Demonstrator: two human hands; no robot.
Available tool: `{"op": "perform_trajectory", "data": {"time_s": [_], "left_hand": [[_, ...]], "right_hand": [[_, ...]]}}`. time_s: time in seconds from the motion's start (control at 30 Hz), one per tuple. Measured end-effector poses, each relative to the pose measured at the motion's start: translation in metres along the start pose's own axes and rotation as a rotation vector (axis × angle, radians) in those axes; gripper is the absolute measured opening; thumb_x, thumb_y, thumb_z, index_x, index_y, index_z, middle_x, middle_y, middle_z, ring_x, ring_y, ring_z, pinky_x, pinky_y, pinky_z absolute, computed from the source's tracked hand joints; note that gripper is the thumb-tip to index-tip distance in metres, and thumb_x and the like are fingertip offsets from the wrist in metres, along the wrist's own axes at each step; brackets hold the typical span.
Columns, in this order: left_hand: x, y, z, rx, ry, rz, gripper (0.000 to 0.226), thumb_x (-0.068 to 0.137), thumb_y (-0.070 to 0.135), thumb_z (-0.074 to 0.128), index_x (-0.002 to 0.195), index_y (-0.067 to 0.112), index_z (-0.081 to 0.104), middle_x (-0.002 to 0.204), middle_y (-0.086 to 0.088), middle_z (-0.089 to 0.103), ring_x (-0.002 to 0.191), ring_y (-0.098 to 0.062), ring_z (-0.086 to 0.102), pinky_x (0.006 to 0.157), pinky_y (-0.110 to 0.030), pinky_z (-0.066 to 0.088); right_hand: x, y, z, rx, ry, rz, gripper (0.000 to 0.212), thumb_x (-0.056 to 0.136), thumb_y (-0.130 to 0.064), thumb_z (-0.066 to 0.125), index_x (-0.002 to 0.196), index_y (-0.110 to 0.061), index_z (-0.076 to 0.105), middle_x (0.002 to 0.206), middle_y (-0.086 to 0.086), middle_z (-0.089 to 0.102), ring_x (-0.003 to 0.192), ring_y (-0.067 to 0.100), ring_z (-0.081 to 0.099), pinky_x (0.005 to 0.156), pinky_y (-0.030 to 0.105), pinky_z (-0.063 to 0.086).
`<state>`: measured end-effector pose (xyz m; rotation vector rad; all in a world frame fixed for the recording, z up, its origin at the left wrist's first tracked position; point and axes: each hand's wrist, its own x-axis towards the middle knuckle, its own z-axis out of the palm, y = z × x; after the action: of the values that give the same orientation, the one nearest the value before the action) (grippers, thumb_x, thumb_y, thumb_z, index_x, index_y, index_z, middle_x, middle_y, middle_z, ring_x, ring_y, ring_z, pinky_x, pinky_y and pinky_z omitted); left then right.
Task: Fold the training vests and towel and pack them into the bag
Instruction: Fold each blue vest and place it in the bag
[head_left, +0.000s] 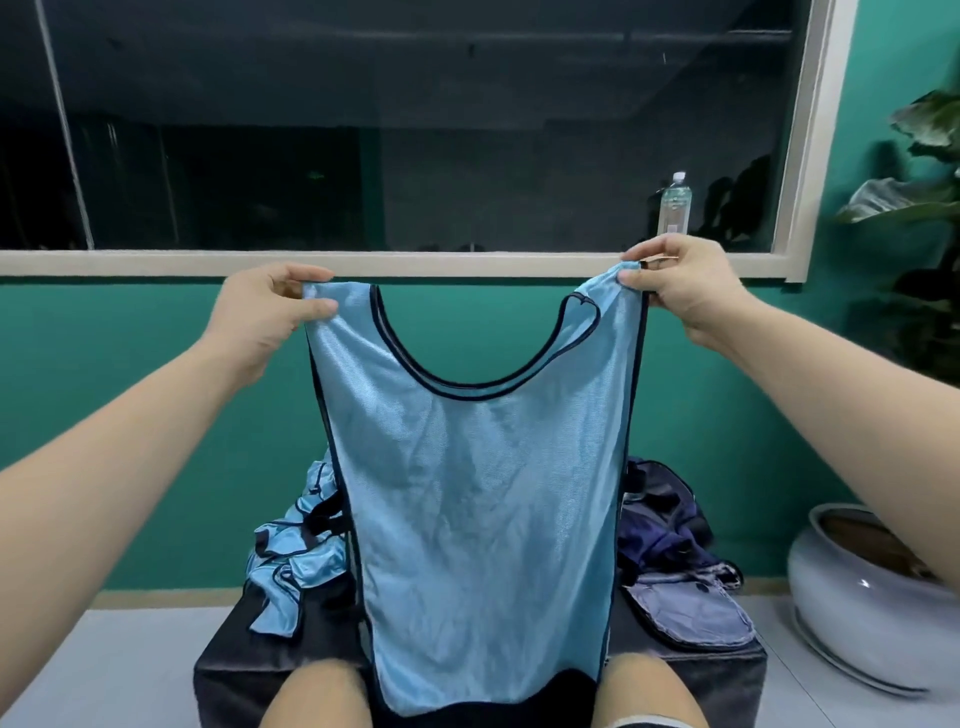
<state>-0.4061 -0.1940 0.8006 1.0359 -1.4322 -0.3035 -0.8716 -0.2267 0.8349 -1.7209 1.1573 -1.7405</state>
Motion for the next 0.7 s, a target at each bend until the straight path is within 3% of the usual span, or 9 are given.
{"op": "perform_trajectory", "data": {"time_s": [0.1, 0.23, 0.43, 0.53, 0.6, 0.7], "left_hand": [[0.003, 0.000, 0.000, 0.049, 0.023, 0.027, 0.024, 0.086, 0.008, 0.085, 0.106, 0.019, 0.081, 0.088, -0.001, 0.071, 0.068, 0.005, 0.059, 0.066, -0.008, 0.046], [0.004, 0.002, 0.003, 0.056, 0.052, 0.017, 0.012, 0.089, 0.008, 0.081, 0.098, 0.016, 0.082, 0.075, 0.006, 0.068, 0.060, 0.005, 0.058, 0.061, -0.007, 0.043], [0.006, 0.005, 0.004, 0.038, 0.063, -0.029, 0.006, 0.091, 0.014, 0.081, 0.096, 0.017, 0.080, 0.084, 0.005, 0.072, 0.064, 0.006, 0.060, 0.064, -0.014, 0.043], [0.011, 0.004, 0.002, 0.051, 0.040, -0.069, 0.007, 0.088, 0.021, 0.084, 0.093, 0.017, 0.081, 0.085, 0.006, 0.073, 0.074, -0.004, 0.059, 0.068, -0.025, 0.041], [0.013, 0.005, 0.001, 0.061, 0.018, -0.092, 0.011, 0.085, 0.025, 0.086, 0.090, 0.017, 0.081, 0.084, 0.007, 0.072, 0.077, -0.007, 0.056, 0.070, -0.029, 0.039], [0.014, 0.010, 0.001, 0.063, -0.004, -0.111, 0.016, 0.084, 0.027, 0.086, 0.089, 0.014, 0.078, 0.085, 0.006, 0.070, 0.080, -0.008, 0.054, 0.075, -0.029, 0.039]], "right_hand": [[-0.001, 0.001, -0.002, -0.039, 0.034, 0.001, 0.023, 0.087, -0.002, 0.084, 0.108, -0.003, 0.074, 0.090, 0.009, 0.074, 0.076, 0.013, 0.073, 0.068, 0.025, 0.059], [-0.001, 0.001, -0.005, -0.067, 0.067, 0.013, 0.021, 0.087, -0.004, 0.085, 0.105, -0.005, 0.075, 0.090, 0.009, 0.076, 0.079, 0.016, 0.073, 0.072, 0.029, 0.060], [-0.003, -0.006, -0.010, -0.188, 0.016, -0.023, 0.020, 0.083, -0.007, 0.090, 0.100, -0.007, 0.078, 0.086, 0.010, 0.073, 0.077, 0.016, 0.072, 0.073, 0.027, 0.062], [-0.003, -0.007, -0.013, -0.318, -0.063, -0.008, 0.022, 0.079, -0.010, 0.093, 0.097, -0.008, 0.080, 0.082, 0.012, 0.074, 0.075, 0.019, 0.072, 0.077, 0.032, 0.064], [-0.001, -0.007, -0.013, -0.474, -0.074, -0.049, 0.016, 0.082, -0.015, 0.092, 0.091, -0.012, 0.080, 0.076, 0.006, 0.069, 0.069, 0.018, 0.064, 0.072, 0.036, 0.060], [-0.004, -0.011, -0.011, -0.703, -0.072, -0.132, 0.010, 0.091, -0.025, 0.083, 0.091, -0.018, 0.075, 0.075, 0.001, 0.065, 0.063, 0.020, 0.055, 0.058, 0.029, 0.047]]}}
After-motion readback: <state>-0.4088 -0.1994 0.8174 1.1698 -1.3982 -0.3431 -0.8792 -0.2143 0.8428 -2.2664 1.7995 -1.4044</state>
